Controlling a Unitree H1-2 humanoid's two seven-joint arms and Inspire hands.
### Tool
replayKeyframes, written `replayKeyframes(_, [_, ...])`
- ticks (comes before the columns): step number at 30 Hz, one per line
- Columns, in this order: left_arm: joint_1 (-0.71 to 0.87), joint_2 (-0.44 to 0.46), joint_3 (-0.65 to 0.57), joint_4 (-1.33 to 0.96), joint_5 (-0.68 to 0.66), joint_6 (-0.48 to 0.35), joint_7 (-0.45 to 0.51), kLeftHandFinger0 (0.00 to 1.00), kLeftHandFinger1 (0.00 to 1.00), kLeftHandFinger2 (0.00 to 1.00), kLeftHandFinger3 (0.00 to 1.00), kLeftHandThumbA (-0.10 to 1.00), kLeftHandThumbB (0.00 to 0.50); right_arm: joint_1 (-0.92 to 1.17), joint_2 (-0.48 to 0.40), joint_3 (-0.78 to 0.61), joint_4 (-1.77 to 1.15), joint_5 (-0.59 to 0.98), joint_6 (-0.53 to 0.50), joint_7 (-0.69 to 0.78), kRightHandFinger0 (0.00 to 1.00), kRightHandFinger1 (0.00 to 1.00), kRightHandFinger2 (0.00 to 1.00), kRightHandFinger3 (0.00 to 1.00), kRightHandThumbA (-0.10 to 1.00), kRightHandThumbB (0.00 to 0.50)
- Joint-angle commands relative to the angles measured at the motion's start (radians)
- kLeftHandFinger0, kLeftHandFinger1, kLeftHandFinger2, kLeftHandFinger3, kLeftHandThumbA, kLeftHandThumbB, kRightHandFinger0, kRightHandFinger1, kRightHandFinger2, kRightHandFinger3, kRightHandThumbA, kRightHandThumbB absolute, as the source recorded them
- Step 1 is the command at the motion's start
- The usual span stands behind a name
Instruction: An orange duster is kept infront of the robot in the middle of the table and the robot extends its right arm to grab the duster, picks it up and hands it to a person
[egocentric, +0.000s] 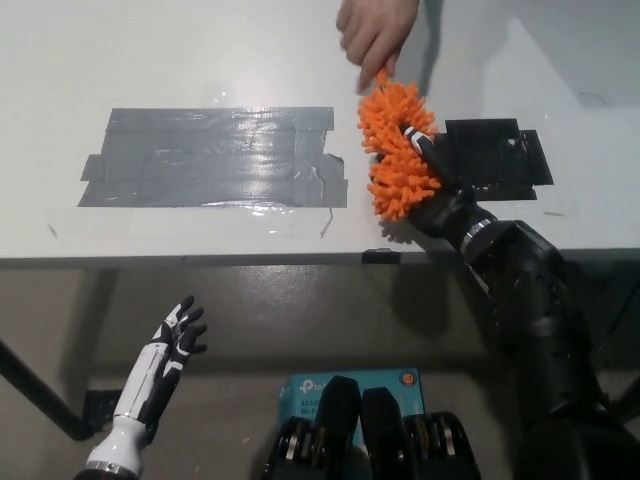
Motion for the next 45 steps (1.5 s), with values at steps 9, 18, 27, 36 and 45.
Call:
replayKeyframes(9, [-0.013,0.018,0.008,-0.040,0.016,-0.023,0.003,0.84,0.90,0.94,1.00,0.91,0.116,-0.066,-0.021,0.019,-0.016,0.077,0.010,0.030,0.12,0.44,0.83,1.00,-0.02,0.179])
replayKeyframes(18, [-0.026,0.018,0.009,-0.034,0.010,-0.030,-0.001,0.84,0.89,0.93,1.00,0.88,0.099,-0.018,-0.035,0.091,-0.075,0.098,-0.025,0.290,1.00,1.00,1.00,1.00,0.76,0.495])
replayKeyframes(27, [-0.040,0.020,0.010,-0.021,0.008,-0.037,-0.001,0.82,0.87,0.91,1.00,0.89,0.112,0.073,-0.047,0.126,-0.307,0.131,0.008,0.298,1.00,1.00,1.00,1.00,0.86,0.500])
replayKeyframes(36, [-0.058,0.029,0.015,-0.013,0.005,-0.026,-0.005,0.82,0.86,0.90,1.00,0.88,0.111,0.394,-0.095,0.237,-1.040,-0.092,-0.113,0.148,1.00,1.00,1.00,1.00,0.87,0.500])
replayKeyframes(45, [-0.049,0.026,0.009,-0.003,0.013,-0.016,-0.003,0.82,0.88,0.91,1.00,0.88,0.107,0.686,-0.130,0.233,-1.270,-0.314,-0.338,0.150,1.00,1.00,1.00,1.00,0.91,0.417])
